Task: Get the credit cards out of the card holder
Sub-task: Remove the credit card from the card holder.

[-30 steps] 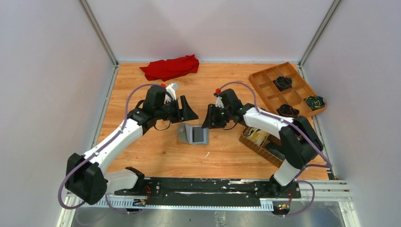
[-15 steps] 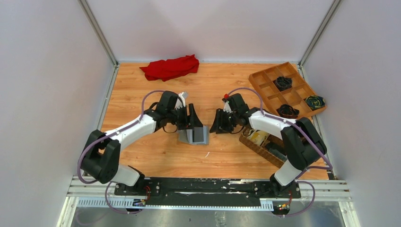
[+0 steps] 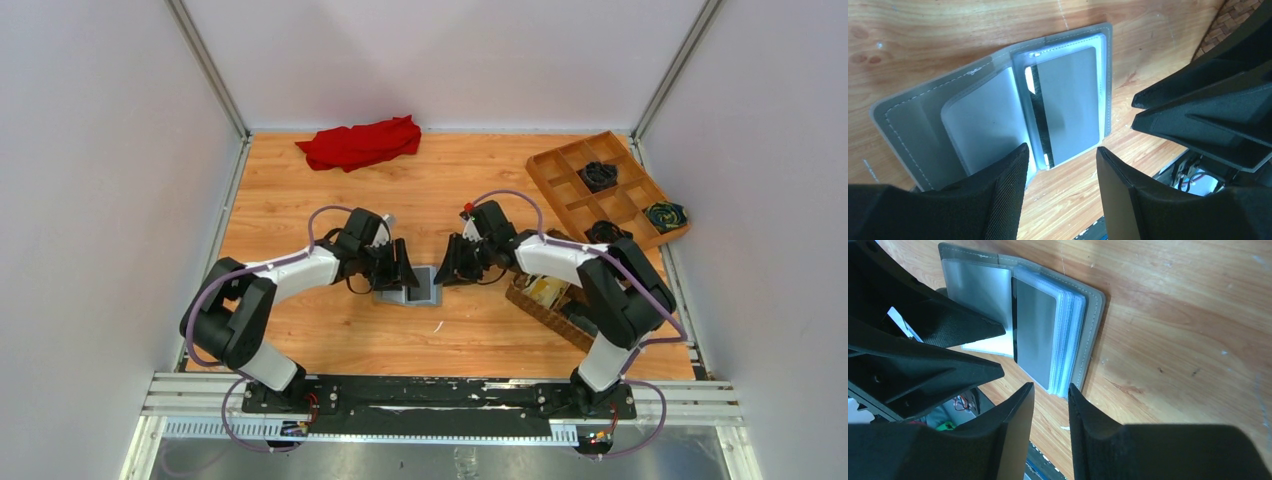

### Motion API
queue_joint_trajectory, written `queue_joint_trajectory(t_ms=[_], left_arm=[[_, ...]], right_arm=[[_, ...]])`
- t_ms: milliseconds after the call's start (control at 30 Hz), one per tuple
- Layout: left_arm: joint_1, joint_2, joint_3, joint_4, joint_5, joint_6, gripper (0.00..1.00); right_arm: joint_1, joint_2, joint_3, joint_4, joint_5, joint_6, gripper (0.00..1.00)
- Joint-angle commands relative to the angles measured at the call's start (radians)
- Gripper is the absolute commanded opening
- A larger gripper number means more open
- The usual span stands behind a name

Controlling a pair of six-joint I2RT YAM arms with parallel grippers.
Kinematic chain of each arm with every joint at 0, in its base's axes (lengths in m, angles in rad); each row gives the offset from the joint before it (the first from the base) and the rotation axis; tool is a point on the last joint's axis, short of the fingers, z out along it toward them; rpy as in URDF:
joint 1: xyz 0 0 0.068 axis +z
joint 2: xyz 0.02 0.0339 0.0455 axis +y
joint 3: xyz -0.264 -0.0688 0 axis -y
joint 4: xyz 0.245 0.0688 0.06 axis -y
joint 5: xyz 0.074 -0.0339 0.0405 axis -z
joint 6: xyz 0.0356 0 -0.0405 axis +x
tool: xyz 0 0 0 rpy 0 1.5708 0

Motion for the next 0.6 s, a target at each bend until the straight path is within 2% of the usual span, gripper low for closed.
queue_joint_trajectory(t_ms=[0,567], left_arm=[[0.016,-0.014,-0.029,0.03,-0.038,0.002,0.55],[0.078,0.023,-0.088,0.13,0.006,-0.016,0.46]], right_arm=[[0.024,0.037,0.024,0.022,-0.018,0.042,0.34],[0.034,0.102,0.07,0.073,-0.032,0.064,0.16]])
